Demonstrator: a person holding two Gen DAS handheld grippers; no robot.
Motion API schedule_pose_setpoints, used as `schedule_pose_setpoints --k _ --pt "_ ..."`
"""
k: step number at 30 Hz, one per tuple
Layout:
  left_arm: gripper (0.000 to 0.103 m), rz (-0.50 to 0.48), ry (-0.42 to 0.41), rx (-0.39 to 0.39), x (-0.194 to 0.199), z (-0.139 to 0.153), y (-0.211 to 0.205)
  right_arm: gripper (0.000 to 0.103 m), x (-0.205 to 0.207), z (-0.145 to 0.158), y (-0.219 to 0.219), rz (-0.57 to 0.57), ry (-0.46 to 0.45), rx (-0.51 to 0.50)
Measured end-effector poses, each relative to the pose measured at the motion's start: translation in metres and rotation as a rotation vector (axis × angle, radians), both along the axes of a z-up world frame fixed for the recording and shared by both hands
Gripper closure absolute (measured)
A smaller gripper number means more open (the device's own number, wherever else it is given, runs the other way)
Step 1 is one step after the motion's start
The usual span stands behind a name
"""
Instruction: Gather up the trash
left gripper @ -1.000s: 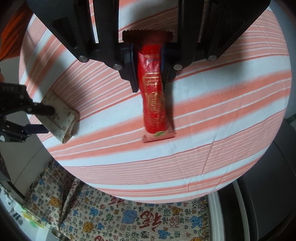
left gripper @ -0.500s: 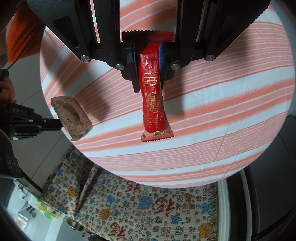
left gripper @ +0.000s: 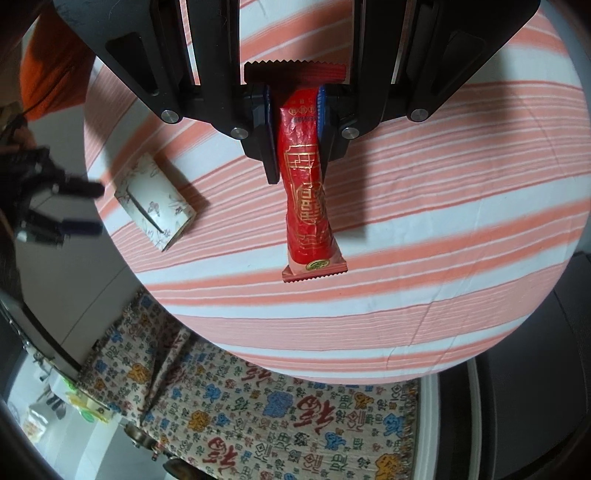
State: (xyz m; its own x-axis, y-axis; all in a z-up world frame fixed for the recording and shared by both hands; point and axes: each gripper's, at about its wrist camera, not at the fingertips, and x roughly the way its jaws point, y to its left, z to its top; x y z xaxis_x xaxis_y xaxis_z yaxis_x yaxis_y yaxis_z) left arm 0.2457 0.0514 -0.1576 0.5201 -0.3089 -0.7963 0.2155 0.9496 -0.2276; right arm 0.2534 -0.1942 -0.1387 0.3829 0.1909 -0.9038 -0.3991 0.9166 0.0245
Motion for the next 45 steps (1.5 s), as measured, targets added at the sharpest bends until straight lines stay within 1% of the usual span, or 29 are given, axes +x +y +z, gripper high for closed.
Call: schedule_pose_setpoints --k 2,4,6,9,12,17,19,20,23,27,29,34,37,38,39,40,41,42,43,45 --pt "0.087 0.002 0.001 -0.008 -0.002 -0.001 0.001 0.035 -0.014 -0.016 -0.006 -0.011 0.034 0.033" --pt "0.087 -0.001 0.004 -0.008 -0.003 -0.003 -0.001 0.035 -0.023 -0.033 -0.018 -0.062 0.053 0.074" --pt "0.087 -0.009 0.007 -0.011 -0.002 -0.006 -0.002 0.035 -0.026 -0.047 -0.030 -0.138 0.050 0.123" --pt "0.087 -0.017 0.006 -0.025 -0.005 -0.006 -0.005 0.035 -0.022 -0.061 -0.034 -0.207 0.045 0.195" --pt "0.087 -0.019 0.000 -0.038 -0.009 -0.005 -0.011 0.034 -0.013 -0.064 -0.028 -0.245 0.006 0.244" --pt "0.087 -0.028 -0.011 -0.040 -0.010 -0.001 -0.011 0.034 0.003 -0.063 -0.007 -0.269 0.003 0.350" --pt "0.087 -0.030 -0.011 -0.040 -0.010 -0.003 -0.012 0.034 0.006 -0.060 -0.004 -0.264 -0.011 0.360" --pt "0.087 -0.031 -0.011 -0.037 -0.011 -0.003 -0.011 0.034 0.007 -0.059 -0.003 -0.273 -0.011 0.367" --pt "0.087 -0.031 -0.010 -0.031 -0.013 -0.006 -0.010 0.033 0.012 -0.062 -0.005 -0.313 0.023 0.439" --pt "0.087 -0.031 -0.012 -0.010 -0.015 -0.011 -0.009 0.029 0.005 -0.067 -0.008 -0.339 0.070 0.426" --pt "0.087 -0.026 -0.008 -0.014 -0.013 -0.013 -0.008 0.027 0.001 -0.069 -0.012 -0.348 0.094 0.451" --pt "0.087 -0.018 -0.010 -0.014 -0.014 -0.014 -0.009 0.024 -0.005 -0.062 -0.014 -0.378 0.100 0.538" --pt "0.087 -0.013 -0.007 -0.018 -0.013 -0.016 -0.010 0.023 0.005 -0.062 -0.004 -0.397 0.081 0.495" --pt "0.087 -0.013 -0.006 -0.019 -0.012 -0.016 -0.011 0.022 0.010 -0.066 0.002 -0.407 0.090 0.482" --pt "0.087 -0.015 -0.006 -0.020 -0.013 -0.016 -0.012 0.021 0.017 -0.073 0.010 -0.423 0.120 0.467" --pt "0.087 -0.018 -0.008 -0.019 -0.015 -0.015 -0.013 0.028 0.018 -0.070 0.014 -0.431 0.084 0.453" --pt "0.087 -0.020 -0.012 -0.017 -0.017 -0.013 -0.014 0.052 0.022 -0.070 0.020 -0.421 0.093 0.427" --pt "0.088 -0.021 -0.020 -0.018 -0.020 -0.010 -0.015 0.053 0.025 -0.073 0.023 -0.413 0.125 0.426" --pt "0.088 -0.027 -0.027 -0.023 -0.021 -0.006 -0.015 0.054 0.024 -0.072 0.024 -0.418 0.128 0.434" --pt "0.088 -0.034 -0.038 -0.037 -0.023 0.000 -0.017 0.055 0.015 -0.061 0.026 -0.385 0.091 0.385"
